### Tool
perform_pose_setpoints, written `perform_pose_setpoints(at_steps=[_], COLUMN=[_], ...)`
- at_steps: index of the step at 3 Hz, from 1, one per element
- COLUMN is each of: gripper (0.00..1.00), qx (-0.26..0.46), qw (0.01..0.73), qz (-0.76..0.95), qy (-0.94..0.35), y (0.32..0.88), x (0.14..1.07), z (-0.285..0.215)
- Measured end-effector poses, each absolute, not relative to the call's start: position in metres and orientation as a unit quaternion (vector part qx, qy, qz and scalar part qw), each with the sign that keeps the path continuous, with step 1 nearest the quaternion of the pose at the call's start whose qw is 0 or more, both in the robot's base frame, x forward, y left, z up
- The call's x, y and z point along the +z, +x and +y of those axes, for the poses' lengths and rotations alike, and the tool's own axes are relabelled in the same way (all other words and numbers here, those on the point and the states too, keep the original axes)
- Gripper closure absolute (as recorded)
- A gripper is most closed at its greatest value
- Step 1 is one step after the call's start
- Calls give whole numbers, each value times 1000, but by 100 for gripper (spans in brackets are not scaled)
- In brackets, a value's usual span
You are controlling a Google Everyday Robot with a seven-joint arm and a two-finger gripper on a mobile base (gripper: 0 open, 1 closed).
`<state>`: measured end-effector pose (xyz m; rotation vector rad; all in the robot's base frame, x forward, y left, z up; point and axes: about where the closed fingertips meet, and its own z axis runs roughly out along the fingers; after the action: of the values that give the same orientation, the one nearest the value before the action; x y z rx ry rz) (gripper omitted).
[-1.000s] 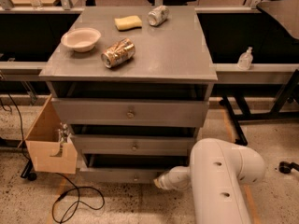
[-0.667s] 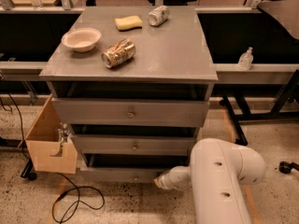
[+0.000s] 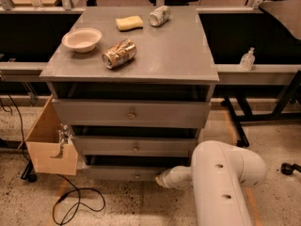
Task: Close bottom drawer
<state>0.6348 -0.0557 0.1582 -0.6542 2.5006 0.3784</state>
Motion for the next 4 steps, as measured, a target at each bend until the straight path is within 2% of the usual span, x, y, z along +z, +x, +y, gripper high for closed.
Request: perform_pose_setpoints(at_steps=[4], gripper=[100], qx=[133], qw=[290], qz=[918], qy=[-237], y=[670], x=[161], z=[-54])
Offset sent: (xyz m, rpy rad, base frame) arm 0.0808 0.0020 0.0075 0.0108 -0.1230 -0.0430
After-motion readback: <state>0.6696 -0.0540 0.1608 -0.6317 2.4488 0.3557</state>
